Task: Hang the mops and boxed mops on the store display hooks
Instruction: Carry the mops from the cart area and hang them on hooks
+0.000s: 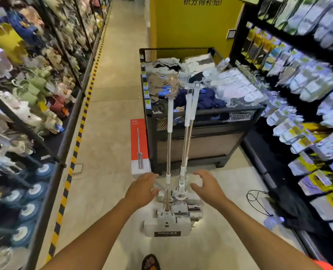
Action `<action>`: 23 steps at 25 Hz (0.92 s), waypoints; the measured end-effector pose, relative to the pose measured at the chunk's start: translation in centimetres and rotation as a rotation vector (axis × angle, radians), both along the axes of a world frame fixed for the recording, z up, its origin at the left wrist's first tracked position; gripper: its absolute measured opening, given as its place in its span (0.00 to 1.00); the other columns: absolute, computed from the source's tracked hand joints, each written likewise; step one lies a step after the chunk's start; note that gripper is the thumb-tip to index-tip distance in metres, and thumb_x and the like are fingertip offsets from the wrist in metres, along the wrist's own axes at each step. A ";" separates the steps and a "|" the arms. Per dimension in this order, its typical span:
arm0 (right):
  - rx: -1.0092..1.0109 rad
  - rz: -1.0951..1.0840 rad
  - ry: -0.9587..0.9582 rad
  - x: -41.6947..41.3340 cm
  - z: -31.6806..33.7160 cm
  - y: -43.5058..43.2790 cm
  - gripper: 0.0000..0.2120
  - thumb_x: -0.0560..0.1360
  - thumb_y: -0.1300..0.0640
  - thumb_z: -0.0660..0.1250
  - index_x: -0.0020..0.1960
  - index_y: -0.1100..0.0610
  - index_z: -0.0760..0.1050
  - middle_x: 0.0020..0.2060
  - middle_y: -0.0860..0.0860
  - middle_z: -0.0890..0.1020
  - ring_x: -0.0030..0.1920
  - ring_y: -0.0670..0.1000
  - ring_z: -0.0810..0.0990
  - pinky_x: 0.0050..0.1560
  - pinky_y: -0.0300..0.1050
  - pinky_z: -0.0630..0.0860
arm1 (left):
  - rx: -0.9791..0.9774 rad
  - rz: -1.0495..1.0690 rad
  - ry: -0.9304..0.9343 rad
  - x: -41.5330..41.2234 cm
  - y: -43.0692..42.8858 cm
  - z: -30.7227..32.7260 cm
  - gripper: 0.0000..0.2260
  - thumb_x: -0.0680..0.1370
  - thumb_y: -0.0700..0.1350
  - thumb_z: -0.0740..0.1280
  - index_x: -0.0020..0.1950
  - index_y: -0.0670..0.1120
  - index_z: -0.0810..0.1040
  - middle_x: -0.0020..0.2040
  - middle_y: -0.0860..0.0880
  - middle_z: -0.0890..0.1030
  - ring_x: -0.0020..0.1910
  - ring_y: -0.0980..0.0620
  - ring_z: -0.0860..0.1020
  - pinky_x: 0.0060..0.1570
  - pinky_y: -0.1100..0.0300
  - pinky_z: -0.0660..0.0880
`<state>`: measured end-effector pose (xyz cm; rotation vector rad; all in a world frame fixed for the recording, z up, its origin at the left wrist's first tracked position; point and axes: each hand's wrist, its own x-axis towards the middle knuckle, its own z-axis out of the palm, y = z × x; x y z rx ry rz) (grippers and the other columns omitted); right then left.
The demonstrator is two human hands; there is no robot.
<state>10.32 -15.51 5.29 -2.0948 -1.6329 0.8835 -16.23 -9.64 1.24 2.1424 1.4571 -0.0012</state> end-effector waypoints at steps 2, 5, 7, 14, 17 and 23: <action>-0.005 0.026 0.000 0.2 -0.2 2.5 0.23 0.80 0.53 0.71 0.73 0.54 0.73 0.71 0.51 0.75 0.70 0.52 0.73 0.70 0.43 0.68 | -0.020 0.000 0.002 0.8 3.1 0.5 0.26 0.83 0.56 0.65 0.80 0.53 0.65 0.80 0.50 0.68 0.77 0.47 0.68 0.74 0.48 0.70; -0.010 0.050 0.019 1.3 -0.6 6.6 0.23 0.79 0.54 0.71 0.73 0.55 0.74 0.71 0.51 0.74 0.70 0.51 0.73 0.66 0.37 0.65 | 0.022 0.001 -0.020 2.7 8.6 1.9 0.27 0.83 0.57 0.65 0.81 0.52 0.65 0.80 0.50 0.67 0.78 0.46 0.68 0.73 0.46 0.69; -0.013 0.057 0.034 2.3 -0.7 9.2 0.23 0.79 0.54 0.72 0.72 0.54 0.74 0.71 0.50 0.74 0.69 0.49 0.74 0.64 0.36 0.66 | 0.065 -0.006 -0.023 4.3 12.6 2.8 0.27 0.83 0.56 0.65 0.81 0.50 0.65 0.80 0.48 0.67 0.77 0.45 0.69 0.73 0.48 0.70; -0.001 0.116 0.042 6.8 -1.1 17.3 0.23 0.78 0.51 0.72 0.71 0.51 0.75 0.69 0.48 0.75 0.69 0.47 0.73 0.72 0.45 0.71 | -0.054 0.137 -0.214 11.3 26.9 5.4 0.27 0.81 0.54 0.68 0.78 0.47 0.68 0.74 0.42 0.73 0.72 0.41 0.74 0.71 0.43 0.72; -0.022 0.113 0.053 9.0 -1.7 19.5 0.21 0.78 0.50 0.72 0.70 0.50 0.76 0.67 0.46 0.77 0.69 0.45 0.73 0.72 0.47 0.72 | -0.175 0.281 -0.335 14.4 31.3 5.2 0.30 0.81 0.52 0.69 0.80 0.46 0.64 0.77 0.44 0.71 0.74 0.43 0.73 0.73 0.45 0.71; 0.003 0.117 0.071 11.7 -2.0 20.5 0.20 0.80 0.53 0.71 0.71 0.54 0.75 0.67 0.47 0.74 0.69 0.43 0.70 0.65 0.35 0.64 | -0.283 0.545 -0.492 17.8 36.9 3.8 0.43 0.81 0.51 0.72 0.85 0.44 0.47 0.84 0.44 0.60 0.79 0.41 0.65 0.75 0.47 0.66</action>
